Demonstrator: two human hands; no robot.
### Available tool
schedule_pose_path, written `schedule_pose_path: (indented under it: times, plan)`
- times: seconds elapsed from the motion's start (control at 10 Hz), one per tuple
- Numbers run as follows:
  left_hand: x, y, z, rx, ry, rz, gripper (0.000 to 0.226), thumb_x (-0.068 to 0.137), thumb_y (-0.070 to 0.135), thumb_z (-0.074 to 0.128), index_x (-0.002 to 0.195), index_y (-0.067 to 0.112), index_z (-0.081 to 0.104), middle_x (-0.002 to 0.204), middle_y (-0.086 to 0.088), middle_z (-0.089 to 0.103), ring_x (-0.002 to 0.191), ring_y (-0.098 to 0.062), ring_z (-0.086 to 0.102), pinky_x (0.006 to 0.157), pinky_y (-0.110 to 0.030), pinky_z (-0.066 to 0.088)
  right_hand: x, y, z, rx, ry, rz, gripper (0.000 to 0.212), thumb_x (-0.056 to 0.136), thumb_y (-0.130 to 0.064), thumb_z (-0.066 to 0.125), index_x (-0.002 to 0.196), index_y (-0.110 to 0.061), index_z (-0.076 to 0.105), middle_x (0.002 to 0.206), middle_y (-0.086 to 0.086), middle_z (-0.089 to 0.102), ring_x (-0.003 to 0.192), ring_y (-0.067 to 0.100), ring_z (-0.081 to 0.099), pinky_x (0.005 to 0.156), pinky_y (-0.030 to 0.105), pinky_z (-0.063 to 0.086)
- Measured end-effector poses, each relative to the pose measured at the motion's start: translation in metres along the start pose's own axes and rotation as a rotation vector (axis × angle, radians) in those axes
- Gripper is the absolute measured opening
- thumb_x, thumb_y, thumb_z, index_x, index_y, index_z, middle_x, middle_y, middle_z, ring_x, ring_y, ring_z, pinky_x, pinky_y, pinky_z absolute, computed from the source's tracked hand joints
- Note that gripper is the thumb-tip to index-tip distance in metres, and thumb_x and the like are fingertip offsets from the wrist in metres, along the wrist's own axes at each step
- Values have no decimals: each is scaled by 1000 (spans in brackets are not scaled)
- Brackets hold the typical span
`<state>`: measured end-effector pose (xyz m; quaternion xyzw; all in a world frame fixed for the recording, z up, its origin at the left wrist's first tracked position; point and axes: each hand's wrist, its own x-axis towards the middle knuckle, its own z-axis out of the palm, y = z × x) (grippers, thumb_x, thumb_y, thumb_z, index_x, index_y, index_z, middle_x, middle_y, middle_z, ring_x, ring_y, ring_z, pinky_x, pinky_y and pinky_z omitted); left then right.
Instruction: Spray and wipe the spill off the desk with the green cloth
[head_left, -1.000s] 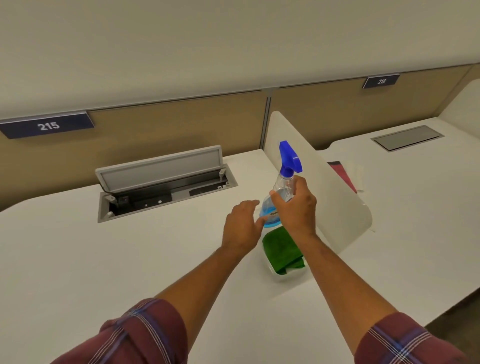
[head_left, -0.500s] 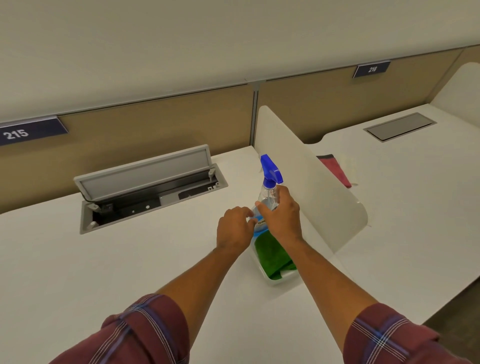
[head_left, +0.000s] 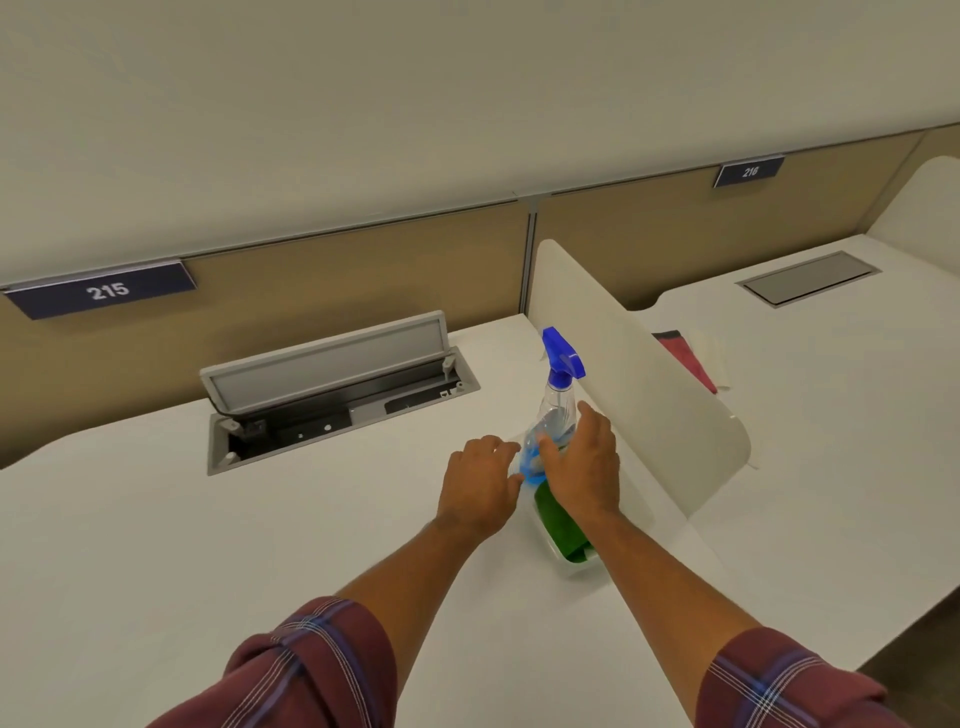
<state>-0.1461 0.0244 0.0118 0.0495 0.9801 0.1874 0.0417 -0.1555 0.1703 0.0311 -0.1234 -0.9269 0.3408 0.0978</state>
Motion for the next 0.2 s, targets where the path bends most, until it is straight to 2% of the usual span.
schedule_pose_path:
  times: [0.1,0.2]
  plan:
    - [-22,-23,-18,34,30,-15,54,105,51,50,154,28,45,160,-1,49,146,-24,45,123,-43,33,-26,-8,-1,-106,133,-52,59,93,-37,80,137,-6,55,128,18,65,113,33,66,92,44,58]
    - [-39,-42,-31,52,79,-26,59,105,53,48,156,24,42,161,-2,48,148,-25,44,124,-44,32,-42,-15,3,-140,169,-99,54,92,-32,82,132,-4,59,125,22,68,110,37,67,89,48,58]
